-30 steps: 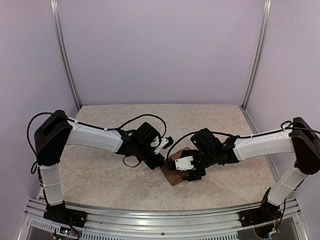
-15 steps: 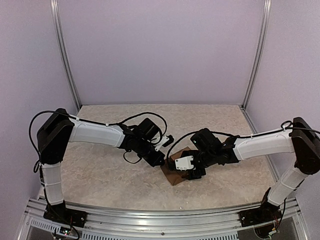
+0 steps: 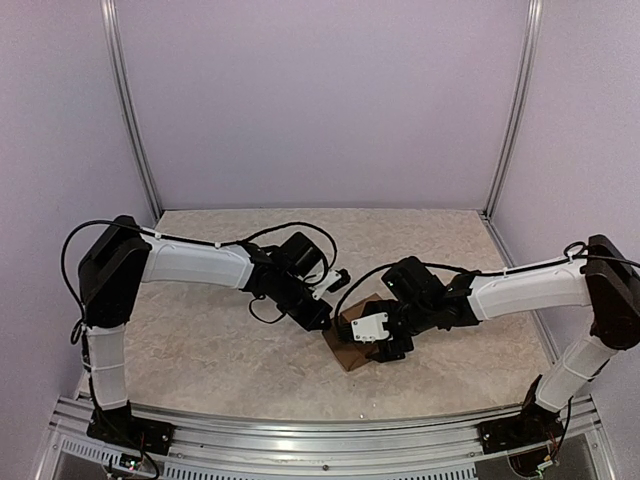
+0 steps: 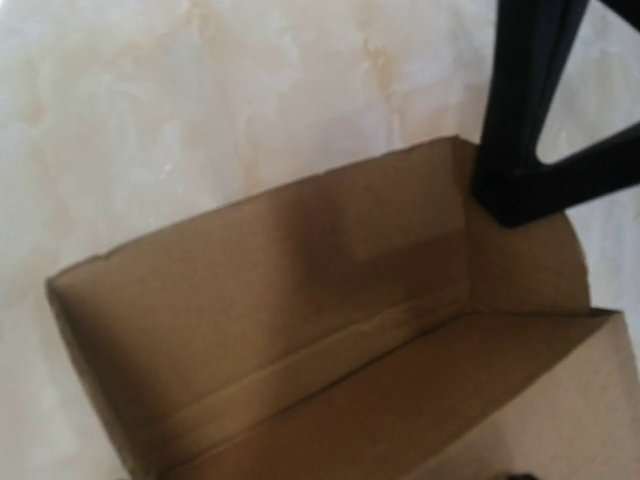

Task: Fold the paper box

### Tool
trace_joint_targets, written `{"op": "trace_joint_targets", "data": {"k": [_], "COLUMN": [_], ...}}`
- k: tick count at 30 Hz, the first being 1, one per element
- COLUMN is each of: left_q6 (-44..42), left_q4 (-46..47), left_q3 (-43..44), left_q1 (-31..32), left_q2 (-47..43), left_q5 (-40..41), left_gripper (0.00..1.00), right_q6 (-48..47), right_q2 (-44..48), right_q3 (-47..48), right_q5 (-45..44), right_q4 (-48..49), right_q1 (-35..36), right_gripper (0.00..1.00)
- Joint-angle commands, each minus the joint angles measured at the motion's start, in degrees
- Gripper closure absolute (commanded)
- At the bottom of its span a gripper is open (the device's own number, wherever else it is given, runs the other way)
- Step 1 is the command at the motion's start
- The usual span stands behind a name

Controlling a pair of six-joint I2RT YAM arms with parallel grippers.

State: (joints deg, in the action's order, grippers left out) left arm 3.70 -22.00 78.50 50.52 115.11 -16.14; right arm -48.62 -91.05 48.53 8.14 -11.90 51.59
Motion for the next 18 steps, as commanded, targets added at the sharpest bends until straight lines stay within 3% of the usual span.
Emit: {"op": "trace_joint_targets", "data": {"k": [1,18], "left_q6": [1.2,5.6], "left_q4": [0.5,-10.4], "left_q3": [5.4,13.7], "left_q1": [0.1,-1.3], "left_q2": [1.1,4.8], "left_q5": [-4.4,-8.7], "left_gripper": [1.00,1.00], "right_q6": [0.2,0.1], "right_q2": [-2.8,-1.9], "right_q3": [-3.6,-3.5], "right_q5": [2.7,2.2], "right_q4": [-14.4,-14.1], "right_q1": [-0.1,-0.1], "right_gripper": [0.21,0.20]}}
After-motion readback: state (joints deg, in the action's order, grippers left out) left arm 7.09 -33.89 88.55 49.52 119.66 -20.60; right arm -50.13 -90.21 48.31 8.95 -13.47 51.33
